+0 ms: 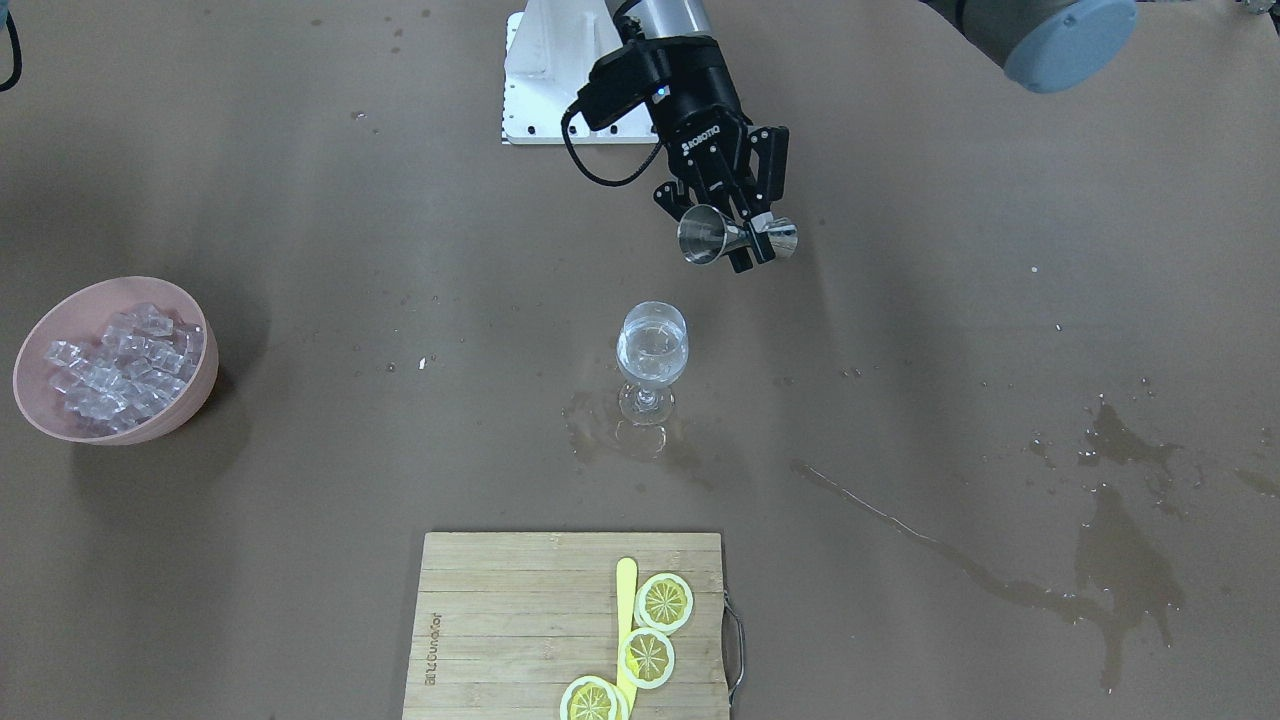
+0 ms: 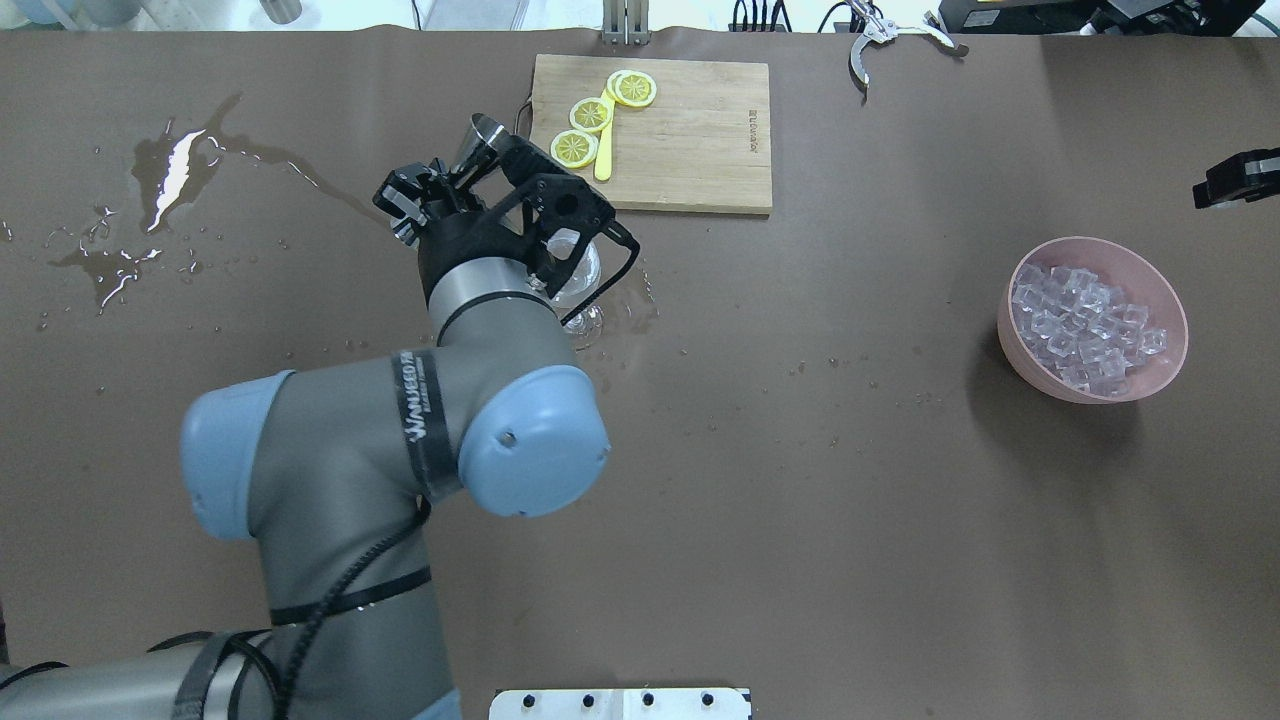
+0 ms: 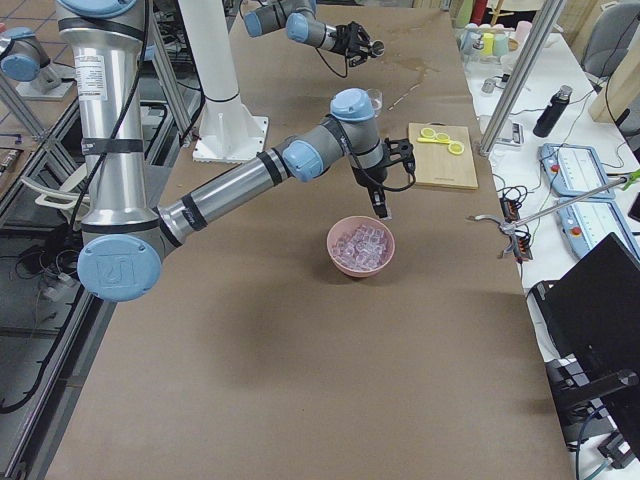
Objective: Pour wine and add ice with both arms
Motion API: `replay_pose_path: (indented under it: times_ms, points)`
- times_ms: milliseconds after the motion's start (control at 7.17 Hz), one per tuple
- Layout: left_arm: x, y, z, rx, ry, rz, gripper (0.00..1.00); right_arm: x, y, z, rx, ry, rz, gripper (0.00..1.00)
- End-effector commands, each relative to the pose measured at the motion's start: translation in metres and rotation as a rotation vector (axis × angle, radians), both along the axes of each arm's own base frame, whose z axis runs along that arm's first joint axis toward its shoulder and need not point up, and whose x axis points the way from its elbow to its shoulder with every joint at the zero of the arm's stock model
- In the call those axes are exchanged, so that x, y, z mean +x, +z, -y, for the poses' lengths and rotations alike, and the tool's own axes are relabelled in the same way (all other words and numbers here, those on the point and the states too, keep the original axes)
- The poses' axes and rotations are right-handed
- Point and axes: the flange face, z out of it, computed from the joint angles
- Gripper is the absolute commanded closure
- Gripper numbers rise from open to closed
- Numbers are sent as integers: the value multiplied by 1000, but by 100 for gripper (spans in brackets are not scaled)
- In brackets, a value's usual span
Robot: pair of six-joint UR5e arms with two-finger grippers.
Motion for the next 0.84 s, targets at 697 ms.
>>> replay_pose_path:
  times_ms: [697]
  points:
    - [-191,206,160,-164,30,-369,100,-125,-168,-20,-112,-1,34,100]
